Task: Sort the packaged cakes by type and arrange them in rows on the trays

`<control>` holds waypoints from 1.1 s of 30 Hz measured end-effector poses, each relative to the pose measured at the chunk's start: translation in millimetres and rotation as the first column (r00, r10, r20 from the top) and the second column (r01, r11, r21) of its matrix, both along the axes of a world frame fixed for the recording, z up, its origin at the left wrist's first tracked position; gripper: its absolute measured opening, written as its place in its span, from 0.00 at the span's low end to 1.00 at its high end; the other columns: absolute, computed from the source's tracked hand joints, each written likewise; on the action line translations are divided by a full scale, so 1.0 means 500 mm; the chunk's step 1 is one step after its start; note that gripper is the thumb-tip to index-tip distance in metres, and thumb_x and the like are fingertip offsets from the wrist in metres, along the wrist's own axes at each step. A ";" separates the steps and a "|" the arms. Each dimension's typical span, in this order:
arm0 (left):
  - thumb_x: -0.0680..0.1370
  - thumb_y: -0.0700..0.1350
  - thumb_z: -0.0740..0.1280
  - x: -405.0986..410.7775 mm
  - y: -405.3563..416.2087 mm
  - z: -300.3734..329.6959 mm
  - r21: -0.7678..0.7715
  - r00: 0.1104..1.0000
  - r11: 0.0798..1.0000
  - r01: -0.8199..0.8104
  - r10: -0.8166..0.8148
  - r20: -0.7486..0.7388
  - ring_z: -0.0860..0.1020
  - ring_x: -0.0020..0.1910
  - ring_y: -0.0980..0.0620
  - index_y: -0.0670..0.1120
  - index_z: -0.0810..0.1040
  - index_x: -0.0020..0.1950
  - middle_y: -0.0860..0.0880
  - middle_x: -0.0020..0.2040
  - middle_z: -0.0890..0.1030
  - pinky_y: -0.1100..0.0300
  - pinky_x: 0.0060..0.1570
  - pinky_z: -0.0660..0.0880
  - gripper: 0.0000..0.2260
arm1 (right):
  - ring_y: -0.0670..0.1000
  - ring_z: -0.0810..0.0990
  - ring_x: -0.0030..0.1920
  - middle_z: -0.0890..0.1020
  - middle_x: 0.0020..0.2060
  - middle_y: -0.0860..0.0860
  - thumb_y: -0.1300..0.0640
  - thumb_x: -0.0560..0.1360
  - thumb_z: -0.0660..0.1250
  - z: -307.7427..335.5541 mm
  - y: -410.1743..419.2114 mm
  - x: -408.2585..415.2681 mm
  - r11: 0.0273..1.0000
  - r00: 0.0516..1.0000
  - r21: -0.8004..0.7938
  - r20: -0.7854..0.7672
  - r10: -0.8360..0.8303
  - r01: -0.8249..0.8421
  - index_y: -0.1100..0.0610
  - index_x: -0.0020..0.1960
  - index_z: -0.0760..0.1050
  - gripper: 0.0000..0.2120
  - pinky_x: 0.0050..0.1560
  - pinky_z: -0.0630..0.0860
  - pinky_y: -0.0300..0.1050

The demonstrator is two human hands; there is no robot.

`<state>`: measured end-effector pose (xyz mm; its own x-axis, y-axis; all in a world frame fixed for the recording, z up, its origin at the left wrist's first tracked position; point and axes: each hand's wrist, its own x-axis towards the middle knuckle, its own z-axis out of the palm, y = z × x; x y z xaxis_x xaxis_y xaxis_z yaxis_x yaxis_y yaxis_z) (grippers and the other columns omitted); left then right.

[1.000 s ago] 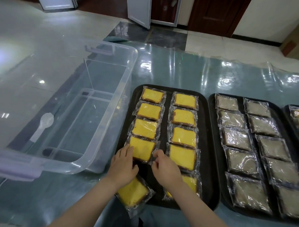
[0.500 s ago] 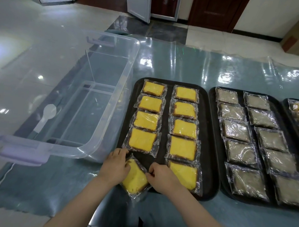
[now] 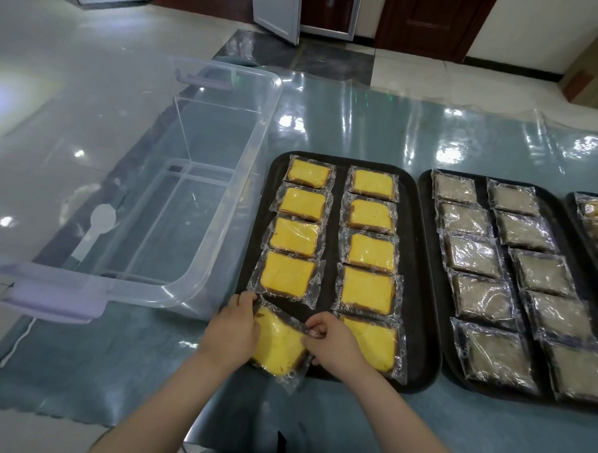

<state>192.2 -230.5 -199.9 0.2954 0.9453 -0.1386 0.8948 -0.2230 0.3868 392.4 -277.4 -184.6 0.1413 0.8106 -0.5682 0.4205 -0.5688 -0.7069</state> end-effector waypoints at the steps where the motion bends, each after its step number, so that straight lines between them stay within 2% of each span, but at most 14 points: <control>1: 0.74 0.37 0.68 0.002 -0.003 0.003 -0.006 1.000 1.000 -0.015 0.015 0.024 0.80 0.41 0.42 0.40 0.75 0.59 0.42 0.49 0.79 0.50 0.39 0.79 0.13 | 0.48 0.79 0.40 0.79 0.44 0.49 0.59 0.76 0.71 -0.002 0.001 0.003 1.000 1.000 0.019 0.006 -0.018 0.018 0.51 0.55 0.74 0.10 0.40 0.81 0.43; 5: 0.75 0.42 0.69 0.008 -0.010 0.008 -0.016 0.998 1.000 -0.010 0.011 0.056 0.76 0.40 0.47 0.43 0.71 0.55 0.44 0.51 0.73 0.58 0.35 0.72 0.11 | 0.46 0.76 0.41 0.77 0.41 0.48 0.59 0.77 0.70 0.000 0.012 0.007 0.993 0.997 0.120 0.079 -0.004 -0.005 0.52 0.53 0.74 0.08 0.39 0.73 0.35; 7: 0.73 0.46 0.70 0.008 -0.013 0.004 -0.031 0.999 1.000 -0.003 0.004 0.038 0.76 0.41 0.48 0.44 0.70 0.57 0.45 0.55 0.71 0.60 0.35 0.71 0.16 | 0.45 0.76 0.42 0.77 0.42 0.47 0.59 0.77 0.69 0.002 0.021 0.004 0.984 0.990 0.169 0.140 0.026 -0.049 0.53 0.55 0.74 0.08 0.40 0.71 0.32; 9: 0.73 0.49 0.71 0.007 -0.014 0.003 -0.054 1.000 0.999 0.001 -0.001 -0.001 0.77 0.47 0.47 0.45 0.69 0.63 0.46 0.60 0.68 0.58 0.38 0.75 0.22 | 0.41 0.75 0.42 0.75 0.45 0.45 0.58 0.78 0.68 0.004 0.032 -0.003 0.971 0.974 0.208 0.218 0.068 -0.115 0.53 0.58 0.73 0.09 0.39 0.69 0.30; 11: 0.73 0.52 0.71 0.007 -0.014 0.004 -0.057 1.000 0.998 -0.010 0.008 -0.027 0.77 0.51 0.46 0.46 0.67 0.67 0.46 0.64 0.66 0.57 0.42 0.77 0.26 | 0.41 0.74 0.42 0.74 0.49 0.46 0.58 0.79 0.67 0.005 0.042 -0.008 0.956 0.954 0.238 0.281 0.102 -0.172 0.53 0.60 0.74 0.10 0.39 0.70 0.31; 15: 0.72 0.53 0.73 0.005 -0.013 0.006 -0.034 0.999 0.999 -0.010 0.008 -0.044 0.77 0.54 0.44 0.47 0.65 0.70 0.46 0.69 0.63 0.55 0.45 0.78 0.30 | 0.46 0.76 0.44 0.73 0.54 0.47 0.59 0.79 0.66 0.006 0.050 -0.016 0.934 0.923 0.267 0.362 0.132 -0.239 0.54 0.60 0.73 0.10 0.46 0.75 0.39; 18: 0.73 0.52 0.73 0.010 -0.014 0.006 -0.024 0.996 0.999 0.030 -0.032 -0.081 0.76 0.58 0.44 0.47 0.65 0.71 0.46 0.71 0.63 0.53 0.49 0.78 0.31 | 0.47 0.76 0.44 0.73 0.55 0.49 0.59 0.80 0.64 0.003 0.053 -0.018 0.934 0.899 0.241 0.413 0.146 -0.263 0.55 0.61 0.73 0.10 0.44 0.73 0.39; 21: 0.76 0.55 0.68 0.019 -0.015 0.010 -0.027 0.985 0.998 0.057 -0.061 -0.163 0.74 0.62 0.44 0.48 0.64 0.73 0.46 0.73 0.62 0.52 0.55 0.75 0.29 | 0.49 0.77 0.45 0.71 0.60 0.51 0.60 0.80 0.63 -0.003 0.050 -0.017 0.925 0.854 0.184 0.475 0.212 -0.332 0.56 0.66 0.71 0.15 0.44 0.73 0.39; 24: 0.77 0.57 0.65 0.025 -0.018 0.014 -0.053 0.971 0.997 0.061 -0.071 -0.228 0.73 0.62 0.45 0.47 0.63 0.73 0.46 0.74 0.62 0.54 0.57 0.73 0.28 | 0.49 0.76 0.53 0.68 0.64 0.51 0.61 0.80 0.63 -0.006 0.040 -0.015 0.899 0.816 0.188 0.521 0.250 -0.395 0.56 0.71 0.68 0.20 0.50 0.76 0.39; 26: 0.78 0.57 0.65 0.028 -0.020 0.015 -0.064 0.965 0.996 0.054 -0.069 -0.254 0.72 0.63 0.45 0.47 0.63 0.74 0.46 0.73 0.62 0.54 0.58 0.73 0.28 | 0.49 0.73 0.58 0.68 0.64 0.50 0.60 0.80 0.63 -0.009 0.032 -0.015 0.879 0.799 0.202 0.539 0.268 -0.431 0.55 0.70 0.68 0.19 0.55 0.75 0.41; 29: 0.77 0.56 0.67 0.033 -0.022 0.011 -0.035 0.964 0.998 0.054 -0.062 -0.260 0.72 0.63 0.45 0.46 0.65 0.72 0.45 0.72 0.65 0.53 0.57 0.73 0.28 | 0.49 0.70 0.61 0.68 0.64 0.50 0.56 0.80 0.62 -0.015 0.018 -0.015 0.856 0.780 0.206 0.549 0.299 -0.473 0.55 0.69 0.70 0.17 0.60 0.73 0.41; 33: 0.76 0.57 0.66 0.040 -0.025 0.017 -0.001 0.957 0.999 0.053 -0.052 -0.285 0.68 0.67 0.45 0.46 0.64 0.73 0.46 0.74 0.64 0.51 0.63 0.71 0.29 | 0.52 0.66 0.67 0.67 0.70 0.51 0.52 0.80 0.61 -0.009 0.002 -0.009 0.813 0.705 0.160 0.607 0.366 -0.560 0.55 0.73 0.67 0.22 0.70 0.67 0.47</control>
<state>212.1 -243.0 -191.2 0.2939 0.9306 -0.2182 0.9546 -0.2742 0.1163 388.2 -276.2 -189.0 -0.1069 0.9681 -0.2265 0.9223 0.0115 -0.3862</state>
